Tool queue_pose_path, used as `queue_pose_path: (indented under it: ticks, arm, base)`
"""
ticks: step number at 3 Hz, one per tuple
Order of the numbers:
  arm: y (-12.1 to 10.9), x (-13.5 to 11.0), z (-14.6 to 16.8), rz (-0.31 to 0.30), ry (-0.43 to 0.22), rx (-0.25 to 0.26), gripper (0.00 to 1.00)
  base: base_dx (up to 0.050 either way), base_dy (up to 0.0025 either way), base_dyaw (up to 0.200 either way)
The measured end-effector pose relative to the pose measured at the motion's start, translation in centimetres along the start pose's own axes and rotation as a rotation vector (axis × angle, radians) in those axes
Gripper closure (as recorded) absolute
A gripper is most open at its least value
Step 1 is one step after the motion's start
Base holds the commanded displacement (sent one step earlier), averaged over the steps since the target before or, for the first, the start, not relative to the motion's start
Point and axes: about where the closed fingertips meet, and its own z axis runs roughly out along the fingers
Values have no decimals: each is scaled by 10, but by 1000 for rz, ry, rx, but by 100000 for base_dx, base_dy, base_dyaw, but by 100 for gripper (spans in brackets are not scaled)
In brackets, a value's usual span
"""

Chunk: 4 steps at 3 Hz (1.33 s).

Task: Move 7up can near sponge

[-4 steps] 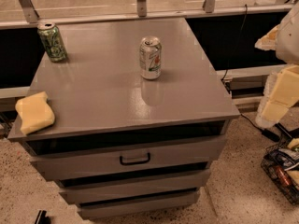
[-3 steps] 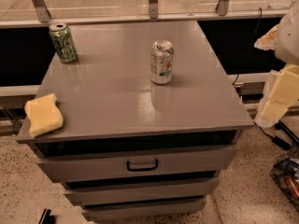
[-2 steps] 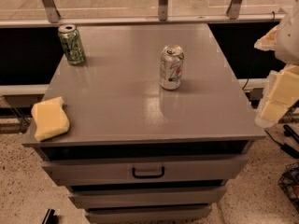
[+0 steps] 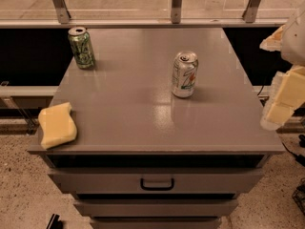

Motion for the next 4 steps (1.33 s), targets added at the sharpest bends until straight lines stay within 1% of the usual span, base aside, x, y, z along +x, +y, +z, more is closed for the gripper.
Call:
queue_pose_path:
  ticks: [1, 2, 3, 4]
  arm:
    - [-1, -1, -5, 3, -32, 7, 0]
    - [-21, -26, -3, -50, -138, -13, 0]
    - [-50, -63, 6, -114, -247, -22, 0]
    - [-73, -92, 23, -147, -289, 13, 0]
  base:
    - [0, 0, 0]
    - [0, 0, 0]
    - [0, 0, 0]
    - [0, 0, 0]
